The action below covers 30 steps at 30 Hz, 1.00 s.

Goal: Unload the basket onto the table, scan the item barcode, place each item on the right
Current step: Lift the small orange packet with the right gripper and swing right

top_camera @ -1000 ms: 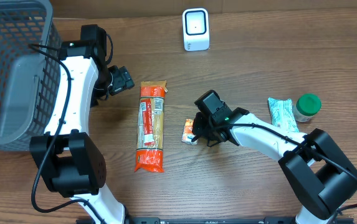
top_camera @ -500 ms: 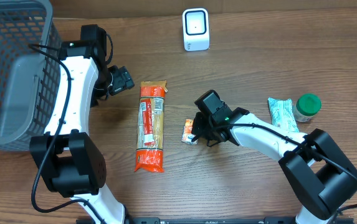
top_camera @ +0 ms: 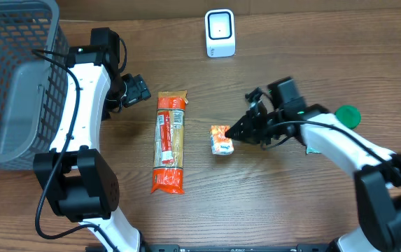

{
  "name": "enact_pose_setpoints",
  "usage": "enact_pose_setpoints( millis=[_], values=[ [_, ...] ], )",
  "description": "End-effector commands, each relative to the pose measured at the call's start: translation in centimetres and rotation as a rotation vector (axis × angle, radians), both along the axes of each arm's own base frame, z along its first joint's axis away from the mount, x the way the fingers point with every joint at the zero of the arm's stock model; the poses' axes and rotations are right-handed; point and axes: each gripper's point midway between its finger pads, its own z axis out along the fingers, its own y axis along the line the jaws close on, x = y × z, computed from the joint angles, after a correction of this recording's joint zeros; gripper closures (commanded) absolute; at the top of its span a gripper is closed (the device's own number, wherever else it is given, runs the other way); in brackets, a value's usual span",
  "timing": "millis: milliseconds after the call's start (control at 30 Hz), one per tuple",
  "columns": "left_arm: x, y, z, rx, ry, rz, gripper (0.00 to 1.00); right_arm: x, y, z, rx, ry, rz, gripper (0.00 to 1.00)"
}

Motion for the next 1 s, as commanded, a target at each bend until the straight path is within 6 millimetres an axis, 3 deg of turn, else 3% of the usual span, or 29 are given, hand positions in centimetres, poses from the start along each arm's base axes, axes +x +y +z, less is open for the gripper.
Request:
enact_pose_setpoints(
  millis=[0, 267, 500, 733, 967],
  values=[
    [-0.1, -0.3, 0.7, 0.003, -0.017, -0.015, 0.0, -3.4, 0.3, 7.5, 0.331, -0.074, 0.21, 0.96],
    [-0.1, -0.3, 0.7, 0.003, -0.017, -0.015, 0.0, -5.5, -1.4, 13.9, 0.448, -0.231, 0.264, 0.96],
    [-0.1, -0.3, 0.7, 0.003, -0.017, -0.015, 0.0, -6.2, -4.7, 19.0, 0.447, -0.247, 0.144, 0.96],
    [-0.1, -0.3, 0.7, 0.003, -0.017, -0.014, 0.0, -8.0, -6.9, 22.1, 0.508, -0.273, 0.147, 0.96],
    [-0.1, -0.3, 0.7, 0.003, -0.017, -0.014, 0.0, -8.3, -7.1, 22.4, 0.522, -0.246, 0.152, 0.96]
  ],
)
